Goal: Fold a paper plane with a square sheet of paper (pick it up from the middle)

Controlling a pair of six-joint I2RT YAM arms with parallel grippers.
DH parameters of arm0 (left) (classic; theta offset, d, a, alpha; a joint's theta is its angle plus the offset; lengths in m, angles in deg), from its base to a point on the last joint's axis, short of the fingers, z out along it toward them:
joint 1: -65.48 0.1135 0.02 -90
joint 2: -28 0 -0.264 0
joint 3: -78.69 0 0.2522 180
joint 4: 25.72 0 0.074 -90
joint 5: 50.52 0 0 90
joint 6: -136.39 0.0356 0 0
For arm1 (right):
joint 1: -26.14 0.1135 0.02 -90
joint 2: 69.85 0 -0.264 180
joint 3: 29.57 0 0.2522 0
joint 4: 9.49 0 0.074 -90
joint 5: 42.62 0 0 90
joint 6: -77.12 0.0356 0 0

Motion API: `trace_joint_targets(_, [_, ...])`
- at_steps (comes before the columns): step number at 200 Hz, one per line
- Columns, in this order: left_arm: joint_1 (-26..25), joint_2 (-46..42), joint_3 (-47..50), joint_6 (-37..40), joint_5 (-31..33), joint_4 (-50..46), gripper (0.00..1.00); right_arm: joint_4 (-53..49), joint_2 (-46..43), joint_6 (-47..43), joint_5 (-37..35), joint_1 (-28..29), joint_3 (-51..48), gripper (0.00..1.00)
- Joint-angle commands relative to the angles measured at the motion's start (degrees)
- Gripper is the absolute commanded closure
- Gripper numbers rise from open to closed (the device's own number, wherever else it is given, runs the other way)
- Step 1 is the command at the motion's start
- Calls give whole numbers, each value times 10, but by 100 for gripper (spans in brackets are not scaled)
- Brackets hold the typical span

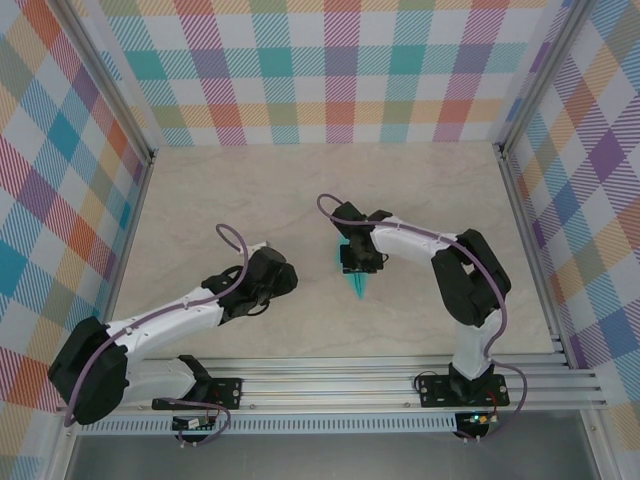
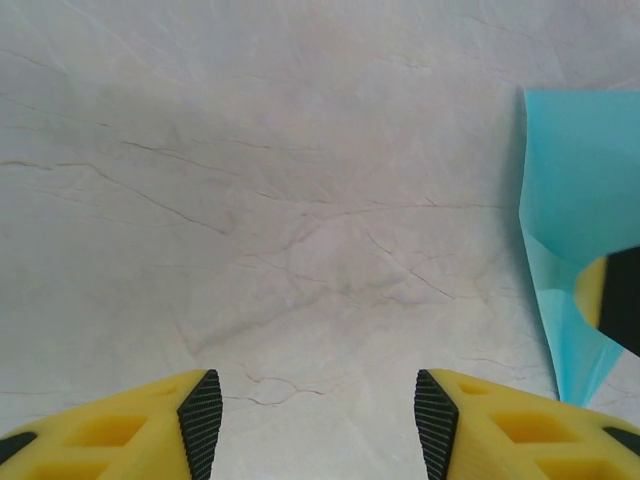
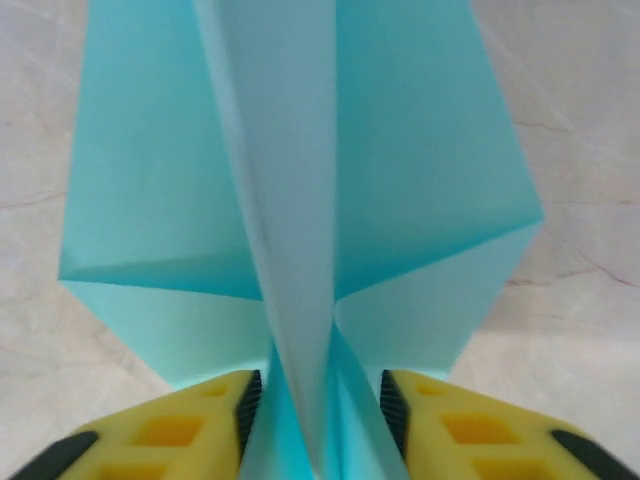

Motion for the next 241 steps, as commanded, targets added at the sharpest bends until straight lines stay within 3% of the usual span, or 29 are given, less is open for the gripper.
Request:
trace_joint_targets(1, [21, -26, 6, 27, 40, -38, 42, -36, -72, -20, -22, 2, 16, 52])
trace_joint_targets(40, [50, -50, 4, 62, 88, -69, 39, -41, -166, -49, -123, 1, -4, 45])
trace_joint_targets(55, [59, -64, 5, 78, 118, -76, 35, -23, -216, -52, -195, -6, -43, 35])
trace_joint_targets(92, [93, -104, 2, 133, 216, -87, 7, 38, -316, -55, -313, -80, -138, 1])
trace_joint_targets(100, [107, -110, 9, 151, 227, -73, 1, 57, -324, -63, -328, -104, -155, 0])
trace_joint_targets(111, [134, -113, 10, 167, 230, -66, 0, 77, -330, -77, -336, -149, -175, 0])
trace_joint_targets(158, [245, -116, 17, 216, 236, -60, 0, 329, -312, -200, -332, -249, -314, 0])
trace_joint_targets(171, [270, -116, 24, 233, 217, -37, 0, 390, -298, -212, -294, -278, -338, 0])
trace_joint_targets(186, [275, -113, 32, 265, 222, -8, 0, 424, -281, -233, -232, -296, -345, 0])
trace_joint_targets(206, [281, -99, 47, 293, 243, 54, 0, 514, -249, -264, -221, -304, -369, 0])
trace_joint_targets(241, [298, -58, 64, 352, 212, 129, 0, 648, -219, -293, -126, -325, -404, 0])
